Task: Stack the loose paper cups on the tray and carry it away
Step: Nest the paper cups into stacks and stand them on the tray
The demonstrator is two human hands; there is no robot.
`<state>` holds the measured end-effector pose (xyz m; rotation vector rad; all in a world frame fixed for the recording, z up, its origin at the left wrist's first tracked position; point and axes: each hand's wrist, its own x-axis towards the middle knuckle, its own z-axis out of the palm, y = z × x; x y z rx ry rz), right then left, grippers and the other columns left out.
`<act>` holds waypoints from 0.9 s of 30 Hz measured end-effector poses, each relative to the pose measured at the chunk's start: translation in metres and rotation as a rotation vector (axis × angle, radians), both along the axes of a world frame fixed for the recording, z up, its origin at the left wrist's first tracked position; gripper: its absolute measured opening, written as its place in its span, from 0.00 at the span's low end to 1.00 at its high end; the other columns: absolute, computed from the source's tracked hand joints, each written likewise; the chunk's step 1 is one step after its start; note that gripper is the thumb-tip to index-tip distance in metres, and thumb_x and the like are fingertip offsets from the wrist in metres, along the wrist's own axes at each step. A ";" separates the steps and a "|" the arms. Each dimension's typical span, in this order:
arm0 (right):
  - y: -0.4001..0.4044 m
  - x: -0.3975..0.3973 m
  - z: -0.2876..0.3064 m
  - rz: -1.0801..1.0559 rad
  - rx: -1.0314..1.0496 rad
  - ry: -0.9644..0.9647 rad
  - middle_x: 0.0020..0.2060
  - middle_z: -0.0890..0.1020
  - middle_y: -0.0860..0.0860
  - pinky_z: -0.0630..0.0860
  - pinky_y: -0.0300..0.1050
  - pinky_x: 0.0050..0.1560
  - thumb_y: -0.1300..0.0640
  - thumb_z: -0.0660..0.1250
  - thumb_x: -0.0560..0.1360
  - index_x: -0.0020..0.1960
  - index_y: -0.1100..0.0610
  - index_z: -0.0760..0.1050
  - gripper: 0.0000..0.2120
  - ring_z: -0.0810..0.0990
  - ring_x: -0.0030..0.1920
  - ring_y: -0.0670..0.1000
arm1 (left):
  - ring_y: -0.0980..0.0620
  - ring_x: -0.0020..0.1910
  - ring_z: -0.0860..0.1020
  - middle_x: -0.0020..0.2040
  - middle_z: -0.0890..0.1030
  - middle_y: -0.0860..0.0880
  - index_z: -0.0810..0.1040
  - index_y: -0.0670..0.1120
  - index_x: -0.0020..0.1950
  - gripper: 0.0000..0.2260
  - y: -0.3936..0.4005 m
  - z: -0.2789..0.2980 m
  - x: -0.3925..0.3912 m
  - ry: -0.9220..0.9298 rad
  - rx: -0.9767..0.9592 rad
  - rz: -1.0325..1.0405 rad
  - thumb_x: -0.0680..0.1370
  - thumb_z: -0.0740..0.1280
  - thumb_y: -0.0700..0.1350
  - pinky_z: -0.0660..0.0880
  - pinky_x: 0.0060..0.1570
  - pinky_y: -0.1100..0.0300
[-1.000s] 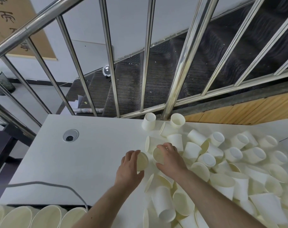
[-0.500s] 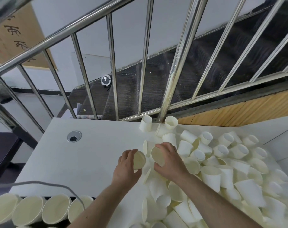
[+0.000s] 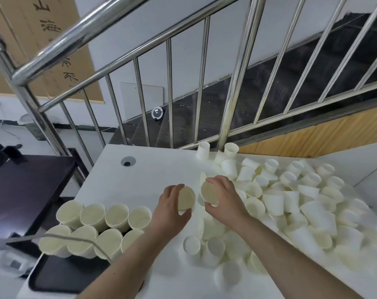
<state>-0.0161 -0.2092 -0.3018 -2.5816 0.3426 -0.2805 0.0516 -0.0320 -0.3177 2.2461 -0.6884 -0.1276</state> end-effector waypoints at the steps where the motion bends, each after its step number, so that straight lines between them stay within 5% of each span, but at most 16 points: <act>1: 0.008 -0.006 0.000 0.010 -0.002 -0.008 0.67 0.64 0.46 0.73 0.45 0.59 0.55 0.69 0.71 0.71 0.51 0.65 0.30 0.63 0.69 0.49 | 0.50 0.62 0.71 0.67 0.67 0.54 0.64 0.52 0.71 0.29 0.008 0.002 -0.007 -0.003 -0.003 0.007 0.72 0.70 0.47 0.73 0.55 0.57; 12: 0.085 -0.030 0.014 0.131 0.015 0.014 0.67 0.63 0.46 0.72 0.41 0.60 0.55 0.68 0.72 0.73 0.50 0.63 0.31 0.62 0.69 0.47 | 0.54 0.60 0.72 0.66 0.67 0.55 0.64 0.52 0.71 0.29 0.094 0.018 -0.040 -0.020 -0.012 0.103 0.72 0.70 0.47 0.72 0.50 0.61; 27: 0.180 0.009 0.002 0.218 0.048 0.141 0.67 0.63 0.43 0.70 0.41 0.63 0.53 0.66 0.71 0.74 0.47 0.60 0.33 0.62 0.68 0.44 | 0.51 0.59 0.73 0.66 0.69 0.51 0.65 0.50 0.71 0.29 0.194 0.004 0.009 0.021 0.114 0.095 0.71 0.71 0.46 0.72 0.48 0.62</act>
